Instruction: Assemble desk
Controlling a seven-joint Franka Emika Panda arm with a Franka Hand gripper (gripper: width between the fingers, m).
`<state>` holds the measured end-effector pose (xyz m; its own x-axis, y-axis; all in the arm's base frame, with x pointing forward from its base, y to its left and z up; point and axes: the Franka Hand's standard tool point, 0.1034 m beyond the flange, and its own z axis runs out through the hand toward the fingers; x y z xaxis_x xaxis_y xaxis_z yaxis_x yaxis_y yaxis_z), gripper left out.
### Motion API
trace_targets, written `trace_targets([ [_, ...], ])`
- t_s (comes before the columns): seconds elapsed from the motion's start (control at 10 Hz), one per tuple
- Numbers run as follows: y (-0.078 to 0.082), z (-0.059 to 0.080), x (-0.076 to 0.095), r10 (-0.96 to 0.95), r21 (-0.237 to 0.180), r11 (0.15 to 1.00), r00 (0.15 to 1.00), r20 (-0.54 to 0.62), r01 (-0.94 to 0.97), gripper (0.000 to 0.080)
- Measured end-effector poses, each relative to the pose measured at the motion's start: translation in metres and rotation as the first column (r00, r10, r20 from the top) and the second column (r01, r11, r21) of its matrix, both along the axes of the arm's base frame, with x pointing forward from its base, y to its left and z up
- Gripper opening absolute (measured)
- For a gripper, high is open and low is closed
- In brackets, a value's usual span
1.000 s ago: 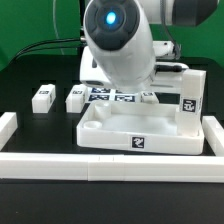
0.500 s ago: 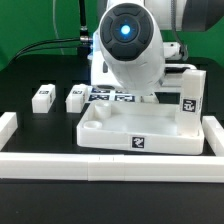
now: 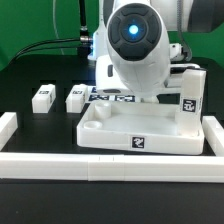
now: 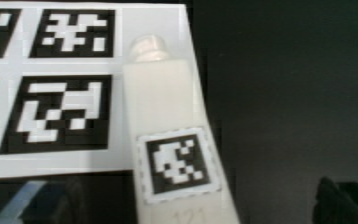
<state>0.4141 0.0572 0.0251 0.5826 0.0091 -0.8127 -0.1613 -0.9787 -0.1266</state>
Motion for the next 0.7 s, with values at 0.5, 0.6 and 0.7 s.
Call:
trace_targets([
  [0.5,-0.005,-0.016,-0.012,-0.06,-0.085,0.995,0.997,-0.044,0.056,0.0648],
  [0.6,-0.006,-0.017,-0.013,-0.071,-0.101,0.993,0.996,-0.051,0.065,0.0531],
  [0.7,-0.005,-0.017,-0.013,-0.076,-0.109,0.992,0.996,-0.053,0.07,0.0396],
])
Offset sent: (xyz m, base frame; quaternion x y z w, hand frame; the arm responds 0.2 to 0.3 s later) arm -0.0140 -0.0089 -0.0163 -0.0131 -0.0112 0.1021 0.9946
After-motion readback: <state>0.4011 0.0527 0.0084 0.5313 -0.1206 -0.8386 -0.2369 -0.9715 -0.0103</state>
